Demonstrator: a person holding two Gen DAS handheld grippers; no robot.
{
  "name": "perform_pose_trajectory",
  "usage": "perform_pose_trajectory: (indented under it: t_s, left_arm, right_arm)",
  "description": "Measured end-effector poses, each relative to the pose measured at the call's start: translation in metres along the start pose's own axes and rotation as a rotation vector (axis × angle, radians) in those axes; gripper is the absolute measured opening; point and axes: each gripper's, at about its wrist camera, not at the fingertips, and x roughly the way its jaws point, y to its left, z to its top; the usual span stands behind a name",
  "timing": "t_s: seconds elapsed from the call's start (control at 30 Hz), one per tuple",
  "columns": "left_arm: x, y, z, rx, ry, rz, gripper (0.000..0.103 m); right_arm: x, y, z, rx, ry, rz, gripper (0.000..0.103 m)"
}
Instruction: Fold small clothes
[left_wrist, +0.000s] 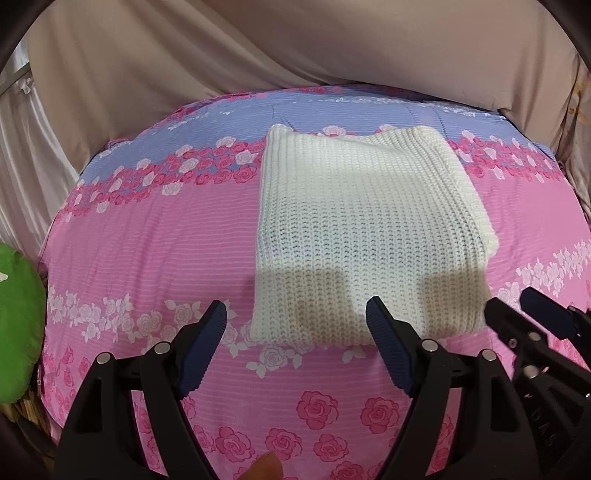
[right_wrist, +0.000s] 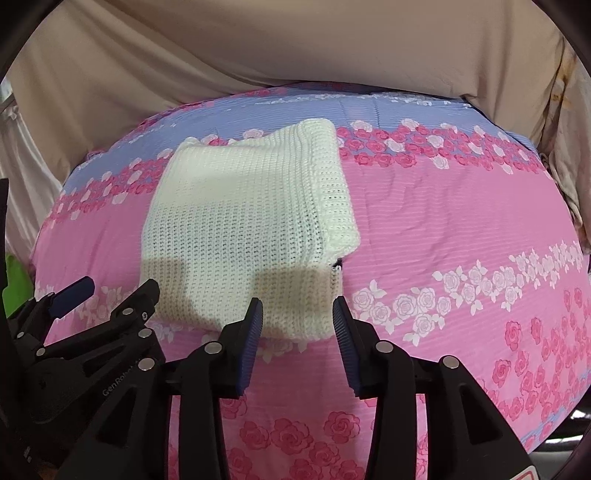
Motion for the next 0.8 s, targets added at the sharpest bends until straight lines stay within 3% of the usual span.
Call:
perform_pose_trajectory:
  t_s: [0.8]
  left_arm:
    - [0.0025,0.0055,-0.0001,-0.047,0.007,-0.004,0.078]
  right_arm:
    - [0.0021,0.0094,-0.0026,-0.013,0.004,-0.021,0.04]
